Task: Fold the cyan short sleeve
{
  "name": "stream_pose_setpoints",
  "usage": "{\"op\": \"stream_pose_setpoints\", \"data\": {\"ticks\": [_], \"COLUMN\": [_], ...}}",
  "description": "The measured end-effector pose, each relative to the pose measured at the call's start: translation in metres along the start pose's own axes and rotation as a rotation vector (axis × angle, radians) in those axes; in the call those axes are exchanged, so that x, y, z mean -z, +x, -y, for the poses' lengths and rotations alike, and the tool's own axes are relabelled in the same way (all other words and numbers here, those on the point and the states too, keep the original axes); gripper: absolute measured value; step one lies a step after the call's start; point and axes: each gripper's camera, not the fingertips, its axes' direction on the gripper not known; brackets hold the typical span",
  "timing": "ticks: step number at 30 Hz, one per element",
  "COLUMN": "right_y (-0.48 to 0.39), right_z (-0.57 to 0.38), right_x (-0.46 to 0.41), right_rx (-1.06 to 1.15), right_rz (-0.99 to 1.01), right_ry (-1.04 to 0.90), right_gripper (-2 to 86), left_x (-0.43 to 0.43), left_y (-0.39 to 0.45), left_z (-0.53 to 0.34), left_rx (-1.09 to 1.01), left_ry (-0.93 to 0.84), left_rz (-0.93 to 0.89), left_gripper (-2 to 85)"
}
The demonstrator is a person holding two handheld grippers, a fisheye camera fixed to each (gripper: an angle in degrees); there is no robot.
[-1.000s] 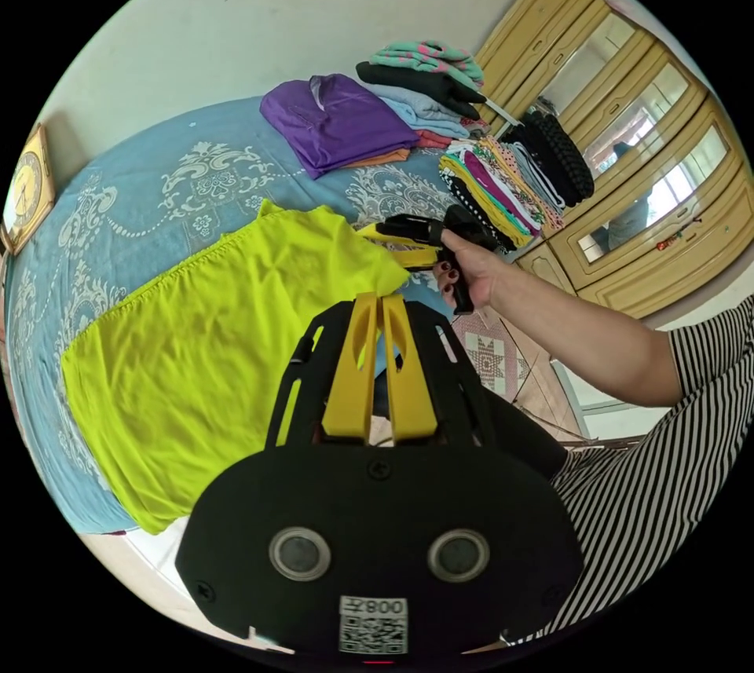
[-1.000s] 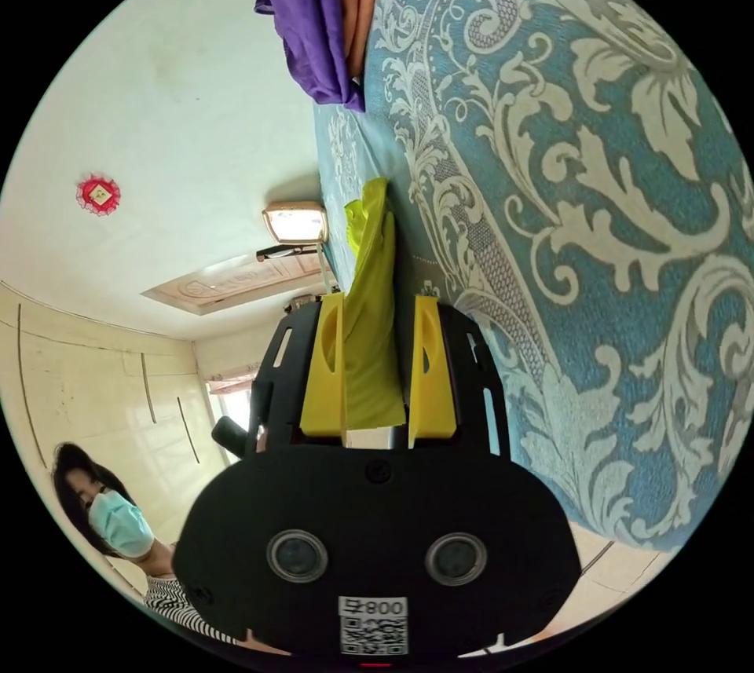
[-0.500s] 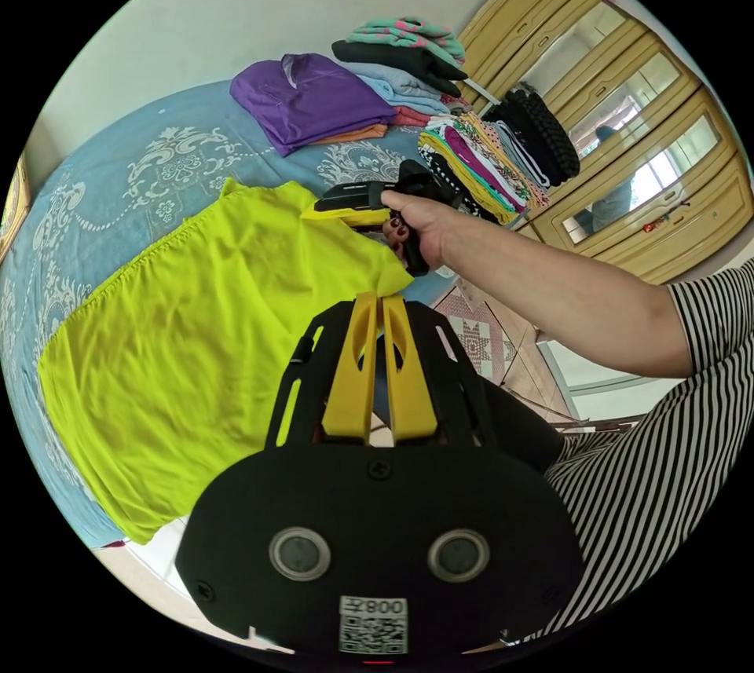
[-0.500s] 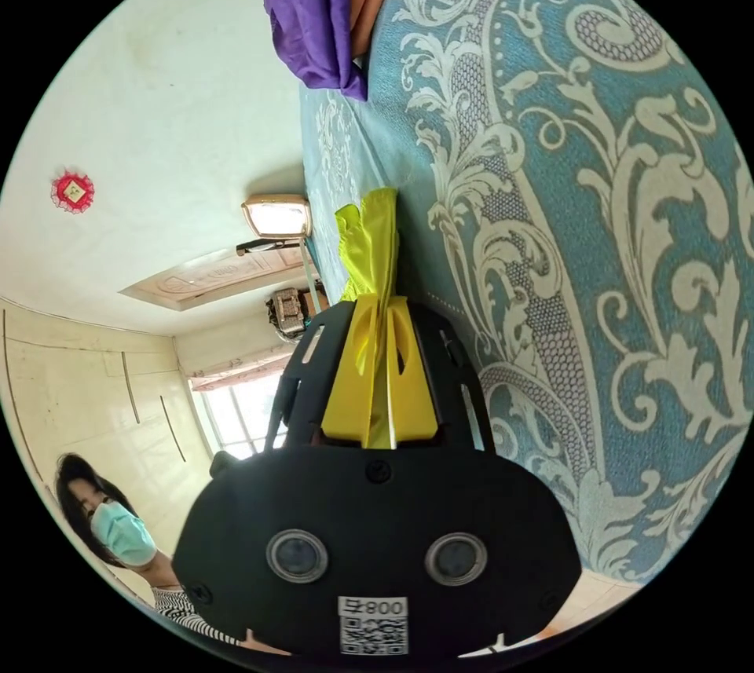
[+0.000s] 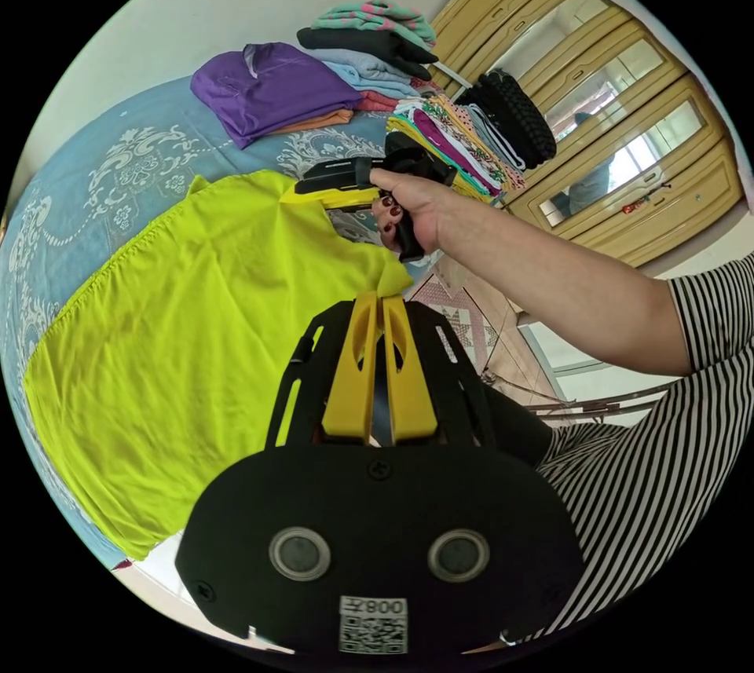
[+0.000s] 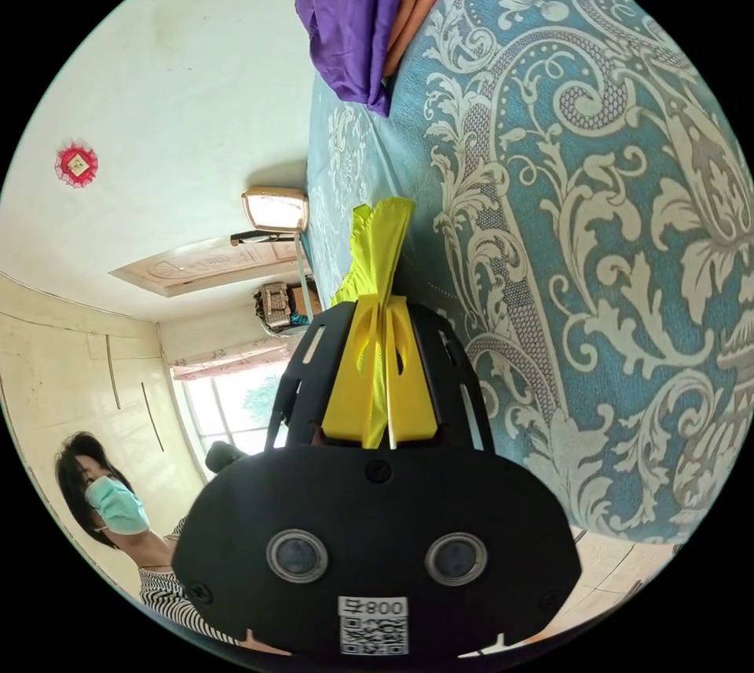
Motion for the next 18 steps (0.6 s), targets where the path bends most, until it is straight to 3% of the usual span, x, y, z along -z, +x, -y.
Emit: {"op": "stream_pose_setpoints", "data": {"ticks": [11, 18], "right_y": [-0.089, -0.196], "right_z": [0.010, 0.012], "right_x": [-0.022, -0.057], "right_rx": [0.005, 0.104], "right_rz": [-0.022, -0.033], "right_ry": [0.037, 0.045], "right_gripper": [0.7, 0.6], "left_x": [0.044, 0.100], "left_y": [-0.048, -0.100], "left_z": [-0.044, -0.106], "left_rx": [0.028, 0.118], "left_ry": [0.078, 0.210], "left_rz": [-0.016, -0.019], "left_gripper": [0.9, 0.7]}}
